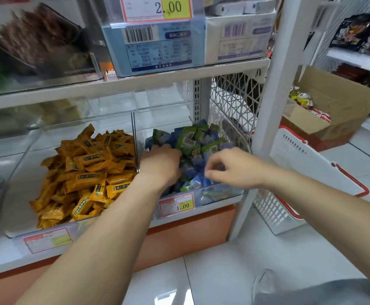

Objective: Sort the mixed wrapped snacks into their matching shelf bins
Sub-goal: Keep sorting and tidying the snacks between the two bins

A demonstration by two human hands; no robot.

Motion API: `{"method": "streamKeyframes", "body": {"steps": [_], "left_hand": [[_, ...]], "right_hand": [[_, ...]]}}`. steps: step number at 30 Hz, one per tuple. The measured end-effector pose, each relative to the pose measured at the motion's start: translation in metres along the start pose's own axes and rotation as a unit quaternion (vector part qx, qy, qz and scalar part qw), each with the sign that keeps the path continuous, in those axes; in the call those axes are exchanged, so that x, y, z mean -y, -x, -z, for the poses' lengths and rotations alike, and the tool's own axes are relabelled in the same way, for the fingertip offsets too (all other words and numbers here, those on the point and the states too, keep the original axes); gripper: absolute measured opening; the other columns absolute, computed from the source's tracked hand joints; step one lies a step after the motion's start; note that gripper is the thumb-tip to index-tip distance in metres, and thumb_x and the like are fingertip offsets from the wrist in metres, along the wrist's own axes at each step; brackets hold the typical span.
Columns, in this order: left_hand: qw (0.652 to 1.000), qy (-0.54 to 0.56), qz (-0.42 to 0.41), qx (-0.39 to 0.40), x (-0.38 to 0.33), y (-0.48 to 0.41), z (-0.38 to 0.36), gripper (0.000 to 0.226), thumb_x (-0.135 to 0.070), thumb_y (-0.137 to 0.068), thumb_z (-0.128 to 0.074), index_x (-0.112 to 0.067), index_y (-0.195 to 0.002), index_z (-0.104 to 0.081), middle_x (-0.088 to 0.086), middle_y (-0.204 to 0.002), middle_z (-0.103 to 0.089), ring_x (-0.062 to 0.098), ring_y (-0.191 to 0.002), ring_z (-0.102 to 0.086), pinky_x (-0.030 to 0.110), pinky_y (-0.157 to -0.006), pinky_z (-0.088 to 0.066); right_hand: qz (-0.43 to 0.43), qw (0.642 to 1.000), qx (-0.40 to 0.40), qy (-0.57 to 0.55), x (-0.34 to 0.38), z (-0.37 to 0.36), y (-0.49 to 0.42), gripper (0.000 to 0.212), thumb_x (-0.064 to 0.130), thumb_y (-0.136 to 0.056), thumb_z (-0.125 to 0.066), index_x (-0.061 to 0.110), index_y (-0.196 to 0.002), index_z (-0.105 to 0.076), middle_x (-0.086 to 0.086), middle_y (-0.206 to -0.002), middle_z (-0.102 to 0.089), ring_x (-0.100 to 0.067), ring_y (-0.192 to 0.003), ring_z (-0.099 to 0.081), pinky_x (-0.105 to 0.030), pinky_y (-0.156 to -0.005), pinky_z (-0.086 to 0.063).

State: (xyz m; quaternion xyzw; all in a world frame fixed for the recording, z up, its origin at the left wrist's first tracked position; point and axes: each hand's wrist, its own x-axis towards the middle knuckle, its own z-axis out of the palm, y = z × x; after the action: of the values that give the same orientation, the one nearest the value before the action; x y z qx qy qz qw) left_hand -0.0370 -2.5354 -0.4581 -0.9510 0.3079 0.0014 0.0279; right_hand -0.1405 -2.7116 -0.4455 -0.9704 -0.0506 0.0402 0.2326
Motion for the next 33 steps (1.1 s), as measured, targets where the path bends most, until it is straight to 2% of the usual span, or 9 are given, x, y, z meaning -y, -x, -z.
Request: {"method": "streamKeyframes", "body": {"steps": [2, 6, 10, 14, 17, 19, 22, 27, 33], "left_hand": [[0.998, 0.037, 0.0, -0.042, 0.0, 0.002, 0.007, 0.033, -0.037, -0.091, -0.058, -0.025, -0.121, -0.064, 0.007, -0.121, -0.059, 0.033, -0.114, -0.056, 0.041, -0.088, -0.052], [0.967, 0.21, -0.053, -0.136, -0.007, 0.017, 0.019, 0.021, -0.024, -0.092, -0.056, -0.025, -0.107, -0.071, 0.0, -0.106, -0.067, 0.02, -0.099, -0.061, 0.036, -0.08, -0.053], [0.942, 0.317, -0.108, -0.002, -0.028, 0.041, 0.007, 0.019, -0.025, -0.091, -0.058, -0.031, -0.103, -0.071, -0.014, -0.098, -0.069, 0.0, -0.088, -0.062, 0.023, -0.078, -0.049], [0.961, 0.226, -0.116, 0.109, -0.032, 0.041, -0.008, 0.032, -0.041, -0.088, -0.058, -0.03, -0.116, -0.066, -0.005, -0.106, -0.069, 0.016, -0.096, -0.063, 0.034, -0.082, -0.054], [0.979, 0.142, -0.111, 0.096, -0.028, 0.033, -0.006, 0.047, -0.06, -0.081, -0.051, -0.038, -0.121, -0.062, -0.006, -0.119, -0.065, 0.018, -0.104, -0.06, 0.038, -0.083, -0.055], [0.986, 0.083, -0.106, 0.102, -0.023, 0.029, -0.005, 0.067, -0.076, -0.073, -0.039, -0.042, -0.128, -0.057, -0.006, -0.128, -0.062, 0.02, -0.109, -0.059, 0.039, -0.084, -0.055], [0.989, 0.011, -0.09, 0.117, -0.02, 0.028, -0.005, 0.085, -0.089, -0.065, -0.035, -0.043, -0.135, -0.052, -0.003, -0.129, -0.061, 0.023, -0.112, -0.058, 0.039, -0.084, -0.054], [0.993, -0.031, -0.072, 0.085, -0.021, 0.031, -0.004, 0.095, -0.092, -0.057, -0.033, -0.032, -0.124, -0.063, -0.003, -0.121, -0.06, 0.022, -0.112, -0.054, 0.041, -0.086, -0.053], [0.992, -0.014, -0.09, 0.085, -0.02, 0.035, -0.005, 0.068, -0.087, -0.067, -0.042, -0.028, -0.086, -0.068, -0.006, -0.082, -0.065, 0.017, -0.08, -0.059, 0.034, -0.065, -0.053]], "right_hand": [[-0.016, 0.996, 0.085, 0.014, -0.004, -0.007, 0.0, 0.027, 0.038, -0.1, -0.052, 0.022, -0.088, -0.07, 0.011, -0.082, -0.067, -0.003, -0.074, -0.059, -0.027, -0.069, -0.043], [-0.041, 0.99, 0.138, 0.014, -0.005, -0.005, -0.016, 0.032, 0.028, -0.099, -0.051, 0.022, -0.126, -0.068, 0.009, -0.126, -0.065, -0.012, -0.113, -0.059, -0.028, -0.095, -0.044], [-0.046, 0.993, 0.111, 0.006, -0.007, -0.003, -0.033, 0.03, 0.017, -0.093, -0.057, 0.025, -0.12, -0.068, 0.004, -0.113, -0.07, -0.021, -0.101, -0.063, -0.031, -0.082, -0.049], [-0.028, 0.999, 0.031, 0.026, -0.008, 0.002, -0.038, 0.041, 0.018, -0.096, -0.055, 0.021, -0.137, -0.059, 0.003, -0.136, -0.061, -0.016, -0.121, -0.057, -0.023, -0.096, -0.041], [-0.017, 1.0, -0.003, -0.013, -0.009, 0.008, -0.029, 0.029, 0.015, -0.093, -0.056, 0.026, -0.113, -0.072, 0.014, -0.108, -0.071, -0.006, -0.097, -0.063, -0.015, -0.077, -0.043], [-0.029, 0.998, 0.049, -0.022, -0.009, 0.009, -0.019, 0.024, 0.013, -0.089, -0.056, 0.027, -0.097, -0.074, 0.016, -0.092, -0.072, -0.005, -0.086, -0.065, -0.019, -0.072, -0.048], [-0.049, 0.987, 0.152, -0.019, -0.01, 0.004, -0.008, 0.025, 0.022, -0.094, -0.05, 0.022, -0.095, -0.074, 0.004, -0.1, -0.074, -0.012, -0.092, -0.067, -0.028, -0.081, -0.05], [-0.078, 0.985, 0.152, 0.018, -0.01, -0.002, -0.012, 0.049, 0.035, -0.092, -0.039, 0.002, -0.117, -0.067, -0.016, -0.124, -0.065, -0.032, -0.117, -0.059, -0.049, -0.102, -0.044], [-0.075, 0.995, 0.054, 0.045, -0.018, -0.004, -0.018, 0.042, 0.013, -0.089, -0.049, 0.014, -0.127, -0.066, -0.005, -0.13, -0.065, -0.026, -0.119, -0.059, -0.037, -0.1, -0.048]]}}
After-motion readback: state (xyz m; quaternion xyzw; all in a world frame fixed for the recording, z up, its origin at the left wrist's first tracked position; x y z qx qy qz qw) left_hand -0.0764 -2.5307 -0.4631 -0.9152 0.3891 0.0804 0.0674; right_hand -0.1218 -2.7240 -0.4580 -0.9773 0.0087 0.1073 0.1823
